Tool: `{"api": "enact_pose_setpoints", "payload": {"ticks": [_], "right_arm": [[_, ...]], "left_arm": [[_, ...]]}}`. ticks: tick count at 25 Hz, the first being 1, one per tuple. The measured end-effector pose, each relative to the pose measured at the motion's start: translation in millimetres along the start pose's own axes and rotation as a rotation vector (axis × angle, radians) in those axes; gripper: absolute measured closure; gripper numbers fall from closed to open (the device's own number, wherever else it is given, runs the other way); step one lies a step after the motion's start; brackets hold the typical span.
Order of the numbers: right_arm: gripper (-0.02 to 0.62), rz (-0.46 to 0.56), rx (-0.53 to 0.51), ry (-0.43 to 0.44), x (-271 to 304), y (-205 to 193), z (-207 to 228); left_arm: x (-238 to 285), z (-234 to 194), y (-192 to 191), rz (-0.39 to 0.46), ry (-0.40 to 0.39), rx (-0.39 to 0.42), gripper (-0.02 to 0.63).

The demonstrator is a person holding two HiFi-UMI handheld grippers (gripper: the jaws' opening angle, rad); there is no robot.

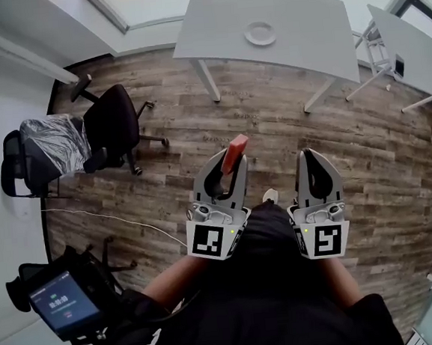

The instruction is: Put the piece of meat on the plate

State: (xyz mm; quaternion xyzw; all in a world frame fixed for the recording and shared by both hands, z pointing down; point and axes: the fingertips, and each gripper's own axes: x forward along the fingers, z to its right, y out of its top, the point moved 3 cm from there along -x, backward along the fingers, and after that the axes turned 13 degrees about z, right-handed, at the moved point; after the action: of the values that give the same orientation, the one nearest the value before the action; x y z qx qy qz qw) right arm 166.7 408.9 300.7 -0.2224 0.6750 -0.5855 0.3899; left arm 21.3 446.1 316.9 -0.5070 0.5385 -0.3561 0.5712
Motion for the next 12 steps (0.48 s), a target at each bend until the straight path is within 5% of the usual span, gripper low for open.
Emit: {"api": "enact_pose_setpoints", "payload": {"ticks": [12], "right_arm": [[0.59,0.007,0.022,0.077,-18.3,-1.8,35.4]], "left_arm": [[7.2,30.4,-12.9,-0.011,0.102,0.021,0.509]]}}
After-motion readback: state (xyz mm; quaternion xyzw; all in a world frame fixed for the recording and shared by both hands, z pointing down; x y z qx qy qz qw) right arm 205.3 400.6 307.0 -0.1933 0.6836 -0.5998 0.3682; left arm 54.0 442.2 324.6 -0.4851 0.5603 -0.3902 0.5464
